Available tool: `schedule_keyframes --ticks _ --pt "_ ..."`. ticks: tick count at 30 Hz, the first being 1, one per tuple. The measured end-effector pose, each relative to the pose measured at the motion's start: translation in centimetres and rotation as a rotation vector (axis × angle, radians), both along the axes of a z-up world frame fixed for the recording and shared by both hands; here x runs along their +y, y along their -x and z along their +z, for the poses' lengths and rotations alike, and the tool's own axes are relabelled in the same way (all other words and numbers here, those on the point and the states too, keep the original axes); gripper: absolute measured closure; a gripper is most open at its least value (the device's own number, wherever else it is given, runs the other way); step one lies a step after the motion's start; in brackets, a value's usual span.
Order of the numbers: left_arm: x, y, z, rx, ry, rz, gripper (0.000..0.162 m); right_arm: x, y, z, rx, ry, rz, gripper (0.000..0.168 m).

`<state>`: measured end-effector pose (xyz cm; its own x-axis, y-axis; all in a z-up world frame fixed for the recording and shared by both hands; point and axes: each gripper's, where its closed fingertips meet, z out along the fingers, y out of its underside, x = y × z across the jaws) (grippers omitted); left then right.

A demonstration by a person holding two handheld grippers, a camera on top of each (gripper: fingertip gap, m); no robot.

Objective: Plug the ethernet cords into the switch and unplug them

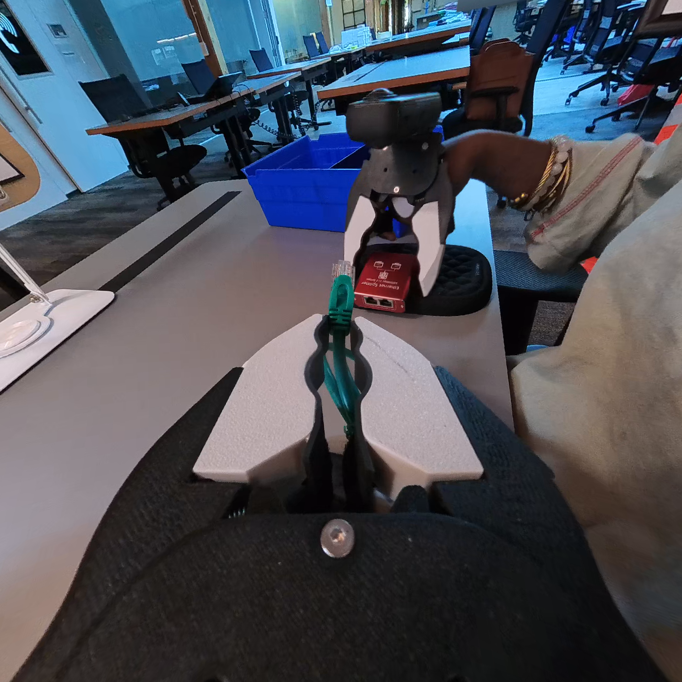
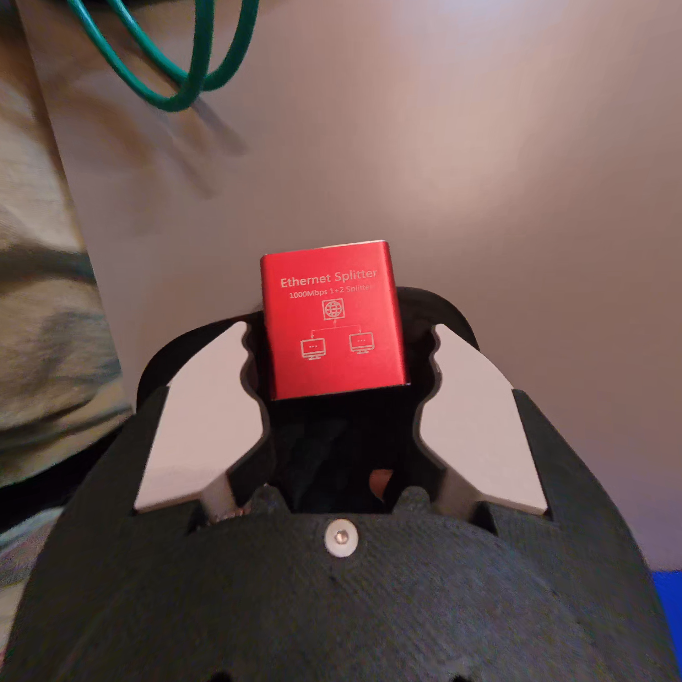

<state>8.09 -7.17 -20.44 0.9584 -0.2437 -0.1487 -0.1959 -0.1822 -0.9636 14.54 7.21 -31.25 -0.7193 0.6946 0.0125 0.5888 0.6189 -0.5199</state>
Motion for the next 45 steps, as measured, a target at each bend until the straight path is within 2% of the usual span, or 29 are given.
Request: schedule_keyframes --ticks 3,7,10,11,18,22,24,28,32,40,45 --pt "0.1 -0.1 -0.1 0.002 0.003 -0.002 0.152 0.2 -0.2 0.8 -0.066 -0.143 0.074 0.079" --pt "0.2 -0.1 -0.2 0.015 0.009 -0.001 0.152 -1.3 1.1 2.0 -0.123 -0.163 0.145 0.09" --pt "0.1 -0.1 -0.2 0.016 0.008 0.002 0.152 -0.8 0.7 0.0 -0.25 -0.237 0.148 0.077" --pt "0.0 -0.1 -0.2 0.014 0.006 0.001 0.152 -0.7 0.5 -0.8 -0.27 -0.249 0.146 0.077" --pt "0.3 0.3 -0.7 -0.021 0.022 0.013 0.152 -0.9 0.6 -0.3 -0.06 -0.179 0.12 0.098" --pt "0.8 0.7 -1.8 0.028 0.136 0.069 0.152 -1.3 1.8 2.6 0.154 -0.067 0.062 0.098" --pt "1.4 0.0 -2.6 0.052 0.201 0.043 0.152 -2.5 2.0 3.9 0.21 -0.001 0.068 0.098" --pt "3.0 -1.9 -5.0 0.09 0.339 -0.07 0.152 -4.2 1.8 3.6 0.184 0.03 0.122 0.098" --pt "4.1 -2.2 -6.8 0.142 0.466 -0.101 0.152 -5.4 1.7 3.5 0.139 0.043 0.159 0.098" --pt "4.9 -2.0 -6.7 0.14 0.507 -0.129 0.152 -5.7 2.2 2.7 0.109 -0.078 0.204 0.098" --pt "4.9 -2.2 -6.7 0.171 0.504 -0.135 0.152 -5.8 2.1 2.1 0.092 -0.08 0.215 0.098"
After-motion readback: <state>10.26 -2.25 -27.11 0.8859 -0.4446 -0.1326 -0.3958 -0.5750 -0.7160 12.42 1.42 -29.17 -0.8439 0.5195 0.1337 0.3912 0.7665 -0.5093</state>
